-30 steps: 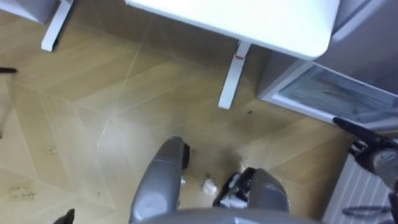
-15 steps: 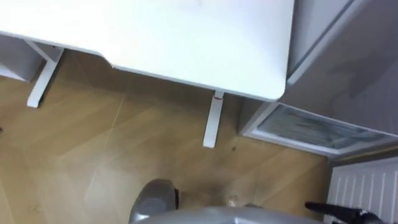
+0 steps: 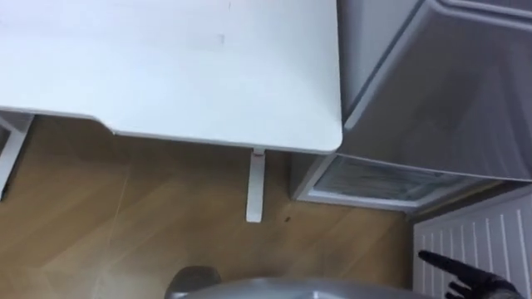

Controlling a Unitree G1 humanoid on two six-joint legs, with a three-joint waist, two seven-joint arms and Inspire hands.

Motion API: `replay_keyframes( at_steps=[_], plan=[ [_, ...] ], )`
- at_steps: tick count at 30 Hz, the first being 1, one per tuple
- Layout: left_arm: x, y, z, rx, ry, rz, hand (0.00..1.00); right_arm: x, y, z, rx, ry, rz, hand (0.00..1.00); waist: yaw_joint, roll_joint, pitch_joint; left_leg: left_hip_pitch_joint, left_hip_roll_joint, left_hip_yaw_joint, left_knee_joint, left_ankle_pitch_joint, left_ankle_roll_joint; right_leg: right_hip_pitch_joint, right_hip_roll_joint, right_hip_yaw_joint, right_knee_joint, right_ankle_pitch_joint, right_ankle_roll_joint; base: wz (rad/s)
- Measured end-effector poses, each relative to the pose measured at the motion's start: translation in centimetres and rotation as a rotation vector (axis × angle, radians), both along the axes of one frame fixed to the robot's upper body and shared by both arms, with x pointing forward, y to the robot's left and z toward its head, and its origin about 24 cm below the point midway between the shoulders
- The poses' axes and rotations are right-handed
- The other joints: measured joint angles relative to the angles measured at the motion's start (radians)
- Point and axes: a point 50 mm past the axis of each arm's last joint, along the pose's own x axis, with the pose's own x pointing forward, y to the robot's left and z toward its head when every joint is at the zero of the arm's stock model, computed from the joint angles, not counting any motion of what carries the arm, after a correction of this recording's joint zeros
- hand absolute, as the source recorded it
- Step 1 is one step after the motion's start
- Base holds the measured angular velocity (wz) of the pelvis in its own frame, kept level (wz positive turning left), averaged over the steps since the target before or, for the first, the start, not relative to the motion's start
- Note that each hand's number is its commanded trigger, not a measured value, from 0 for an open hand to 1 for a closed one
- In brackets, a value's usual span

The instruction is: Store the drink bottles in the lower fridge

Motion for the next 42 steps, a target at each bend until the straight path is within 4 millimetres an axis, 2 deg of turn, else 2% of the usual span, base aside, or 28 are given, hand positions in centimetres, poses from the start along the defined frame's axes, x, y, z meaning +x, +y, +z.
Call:
replay_keyframes(
  at_steps=[3, 5, 6, 10, 11, 12, 13, 15, 20, 23, 26, 27, 31, 35, 39, 41, 42],
  plan=[
    [0.0, 0.1, 0.0, 0.011, 0.003, 0.003, 0.00, 3.0, -1.3, 1.7, -0.086, -0.059, 0.041, 0.00, -0.030, 0.001, -0.0023, 0.004, -0.001, 0.008, -0.024, 0.012, 0.005, -0.010, 0.000, 0.015, -0.003, 0.014, -0.001, -0.16],
    [-0.2, 0.3, 0.1, 0.020, 0.015, -0.001, 0.00, 5.7, -2.3, 3.7, -0.183, -0.126, 0.076, 0.00, -0.050, -0.002, -0.0033, 0.014, -0.001, 0.021, -0.042, 0.024, 0.005, -0.016, 0.001, 0.028, -0.003, 0.020, -0.004, -0.16],
    [-0.2, 0.4, 0.1, 0.024, 0.015, 0.003, 0.00, 6.2, -2.7, 4.2, -0.205, -0.147, 0.074, 0.00, -0.053, -0.003, -0.0050, 0.015, -0.001, 0.022, -0.045, 0.026, 0.005, -0.017, 0.001, 0.030, -0.003, 0.020, -0.005, -0.06],
    [-0.5, 1.0, 0.4, 0.043, 0.019, 0.019, 0.00, 9.6, -5.8, 9.4, -0.410, -0.256, 0.070, 0.00, -0.090, -0.008, -0.0087, 0.013, -0.001, 0.024, -0.048, 0.031, 0.005, -0.022, 0.002, 0.036, -0.003, 0.022, -0.006, 0.00],
    [-0.5, 1.1, 0.4, 0.045, 0.017, 0.026, 0.00, 9.9, -6.4, 10.2, -0.436, -0.267, 0.061, 0.00, -0.095, -0.008, -0.0100, 0.013, -0.001, 0.024, -0.048, 0.031, 0.005, -0.021, 0.002, 0.036, -0.003, 0.022, -0.006, -0.04],
    [-0.5, 1.3, 0.5, 0.050, 0.017, 0.032, 0.00, 10.2, -7.4, 11.5, -0.476, -0.287, 0.035, 0.00, -0.099, -0.011, -0.0151, 0.015, -0.001, 0.025, -0.047, 0.031, 0.005, -0.023, 0.003, 0.040, -0.003, 0.022, -0.006, -0.08],
    [-0.7, 1.4, 0.5, 0.054, 0.017, 0.041, 0.00, 10.1, -8.2, 12.5, -0.516, -0.292, 0.012, 0.00, -0.098, -0.015, -0.0235, 0.016, -0.001, 0.028, -0.047, 0.031, 0.005, -0.028, 0.004, 0.049, -0.003, 0.022, -0.006, -0.12],
    [-0.8, 1.6, 0.6, 0.060, 0.016, 0.050, 0.00, 9.8, -9.2, 13.6, -0.557, -0.295, -0.022, 0.00, -0.100, -0.016, -0.0268, 0.020, 0.001, 0.033, -0.049, 0.032, 0.003, -0.029, 0.005, 0.056, -0.003, 0.024, -0.008, -0.14],
    [-0.7, 1.9, 0.8, 0.068, 0.014, 0.044, 0.00, 8.1, -10.1, 12.9, -0.568, -0.200, -0.087, 0.00, -0.121, -0.034, -0.0207, 0.035, 0.004, 0.040, -0.060, 0.033, 0.000, -0.019, 0.009, 0.065, -0.007, 0.025, -0.009, -0.06],
    [-0.8, 1.9, 0.9, 0.062, 0.019, 0.032, 0.00, 7.3, -10.5, 12.6, -0.548, -0.188, -0.130, 0.00, -0.132, -0.026, -0.0172, 0.031, 0.009, 0.037, -0.067, 0.033, 0.000, -0.020, 0.014, 0.064, -0.007, 0.027, -0.014, 0.00],
    [-1.1, 1.9, 0.9, 0.053, 0.021, 0.035, 0.00, 5.8, -10.9, 11.9, -0.526, -0.125, -0.162, 0.00, -0.132, -0.021, -0.0175, 0.032, 0.013, 0.034, -0.067, 0.035, -0.003, -0.018, 0.017, 0.060, -0.007, 0.029, -0.015, 0.01],
    [-1.3, 1.9, 0.9, 0.050, 0.025, 0.042, 0.00, 5.2, -11.0, 11.5, -0.515, -0.097, -0.176, 0.00, -0.133, -0.025, -0.0190, 0.033, 0.014, 0.032, -0.067, 0.036, -0.005, -0.018, 0.019, 0.058, -0.007, 0.029, -0.016, 0.00],
    [-2.1, 1.9, 0.9, 0.035, 0.044, 0.045, 0.00, 3.7, -11.0, 10.5, -0.479, -0.029, -0.205, 0.00, -0.138, -0.005, -0.0175, 0.034, 0.015, 0.026, -0.067, 0.041, -0.008, -0.016, 0.020, 0.053, -0.006, 0.029, -0.017, 0.02],
    [-2.8, 1.9, 1.0, 0.030, 0.062, 0.052, 0.00, 2.5, -10.8, 9.8, -0.442, 0.009, -0.229, 0.00, -0.135, -0.009, -0.0192, 0.033, 0.016, 0.021, -0.066, 0.046, -0.010, -0.014, 0.022, 0.051, -0.006, 0.029, -0.018, 0.04],
    [-3.7, 1.8, 1.1, 0.032, 0.086, 0.056, 0.00, 1.8, -10.7, 9.4, -0.424, 0.035, -0.250, 0.00, -0.130, -0.017, -0.0175, 0.028, 0.016, 0.020, -0.056, 0.046, -0.010, -0.012, 0.024, 0.055, -0.019, 0.031, -0.022, 0.00],
    [-3.7, 2.0, 1.2, 0.040, 0.097, 0.036, 0.00, 1.2, -10.5, 8.9, -0.401, 0.050, -0.277, 0.00, -0.128, -0.013, -0.0130, 0.021, 0.019, 0.019, -0.050, 0.046, -0.010, -0.015, 0.030, 0.064, -0.027, 0.033, -0.025, 0.00],
    [-3.7, 2.2, 1.2, 0.044, 0.101, 0.030, 0.00, 0.9, -10.5, 8.7, -0.391, 0.058, -0.293, 0.00, -0.128, -0.005, -0.0151, 0.015, 0.021, 0.015, -0.040, 0.046, -0.010, -0.015, 0.033, 0.063, -0.034, 0.036, -0.027, 0.00]
  ],
)
